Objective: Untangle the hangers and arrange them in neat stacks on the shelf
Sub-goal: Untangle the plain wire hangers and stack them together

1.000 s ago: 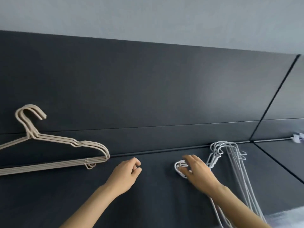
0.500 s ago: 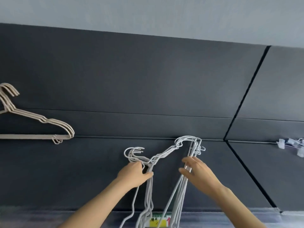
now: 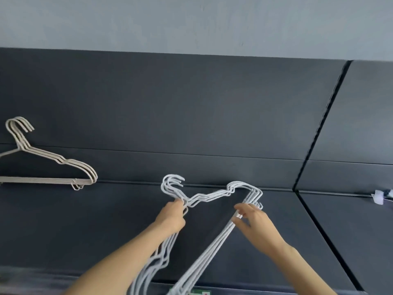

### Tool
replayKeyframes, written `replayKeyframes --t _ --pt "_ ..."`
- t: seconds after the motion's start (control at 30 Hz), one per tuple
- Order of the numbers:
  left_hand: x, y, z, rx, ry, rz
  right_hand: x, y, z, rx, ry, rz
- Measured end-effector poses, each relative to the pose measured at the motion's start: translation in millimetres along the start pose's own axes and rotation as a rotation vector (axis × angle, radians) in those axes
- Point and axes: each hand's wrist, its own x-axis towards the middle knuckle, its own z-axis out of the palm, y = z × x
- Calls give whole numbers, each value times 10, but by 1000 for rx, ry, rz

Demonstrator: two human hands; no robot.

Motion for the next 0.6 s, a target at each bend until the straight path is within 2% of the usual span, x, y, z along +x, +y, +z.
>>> replayKeyframes --t 0.13,0.27,0.33,0.5,0.6 --pt "0 2 -300 104 202 121 121 -85 -57 -12 136 -62" --pt "25 -4 -478 165 352 334 292 -213 -85 -105 290 -115" --pt "45 -9 -528 175 362 419 385 -264 -99 -178 258 -115" --pt "143 -28 -566 103 370 515 657 -291 -20 -294 -5 -29" --pt "218 -76 -528 47 360 487 713 -258 61 -268 19 -31"
